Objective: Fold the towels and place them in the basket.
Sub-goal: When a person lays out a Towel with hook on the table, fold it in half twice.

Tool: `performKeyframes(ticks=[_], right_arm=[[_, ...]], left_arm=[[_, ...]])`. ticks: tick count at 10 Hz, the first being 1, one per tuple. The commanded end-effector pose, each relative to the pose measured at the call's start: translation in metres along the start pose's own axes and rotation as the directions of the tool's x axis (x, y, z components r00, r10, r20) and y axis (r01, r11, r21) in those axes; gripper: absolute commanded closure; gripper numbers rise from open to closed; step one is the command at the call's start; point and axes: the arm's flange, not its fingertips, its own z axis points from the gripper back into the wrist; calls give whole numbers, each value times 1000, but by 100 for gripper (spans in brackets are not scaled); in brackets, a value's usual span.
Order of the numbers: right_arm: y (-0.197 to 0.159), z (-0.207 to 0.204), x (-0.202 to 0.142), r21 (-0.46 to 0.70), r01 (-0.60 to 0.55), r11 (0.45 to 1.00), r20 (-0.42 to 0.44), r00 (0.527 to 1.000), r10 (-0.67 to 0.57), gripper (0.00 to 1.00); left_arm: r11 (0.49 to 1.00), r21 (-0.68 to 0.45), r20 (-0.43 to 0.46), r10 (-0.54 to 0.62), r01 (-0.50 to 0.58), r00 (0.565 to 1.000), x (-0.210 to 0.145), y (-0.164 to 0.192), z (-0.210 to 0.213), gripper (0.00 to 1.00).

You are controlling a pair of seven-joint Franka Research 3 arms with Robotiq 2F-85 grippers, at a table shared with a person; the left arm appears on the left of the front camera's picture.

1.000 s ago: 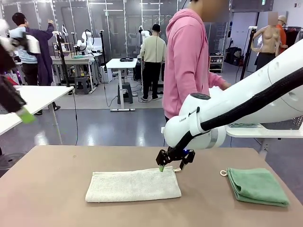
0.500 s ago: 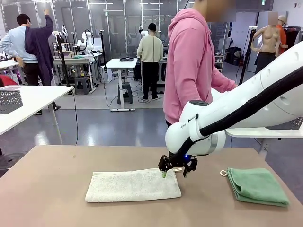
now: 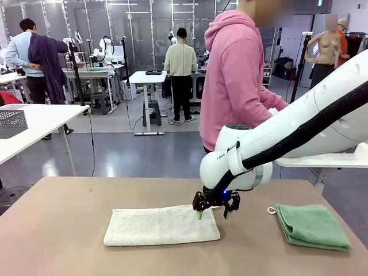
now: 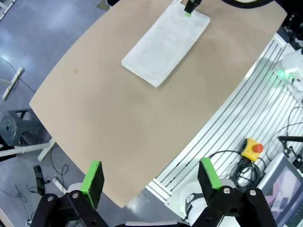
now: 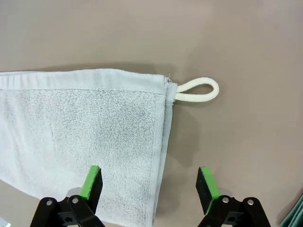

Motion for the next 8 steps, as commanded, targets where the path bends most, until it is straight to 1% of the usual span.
performKeyframes(ticks=[1,3,4,5,7,8], right_arm=[[-3,1,2,7,-8,1000,12,1000,7,0],[0,0,0,0,1,1000,0,1000,-1,0],[7,-2,5,-39,41,998,-18,999,-41,0],[11,-7,10,-94,92,991,-18,995,-94,0],[18,-19,17,-94,95,991,-48,994,-100,0],[19,-23,19,-86,98,991,-64,993,-103,7]], left_arm=[[1000,5,1,-5,5,1000,-3,-1,-1,0],[1000,5,1,-5,5,1000,-3,-1,-1,0],[1000,5,1,-5,5,1000,-3,-1,-1,0],[1000,5,1,-5,5,1000,-3,-1,-1,0],[1000,5,1,-5,5,1000,-3,-1,-1,0],[1000,5,1,-5,5,1000,-3,-1,-1,0]])
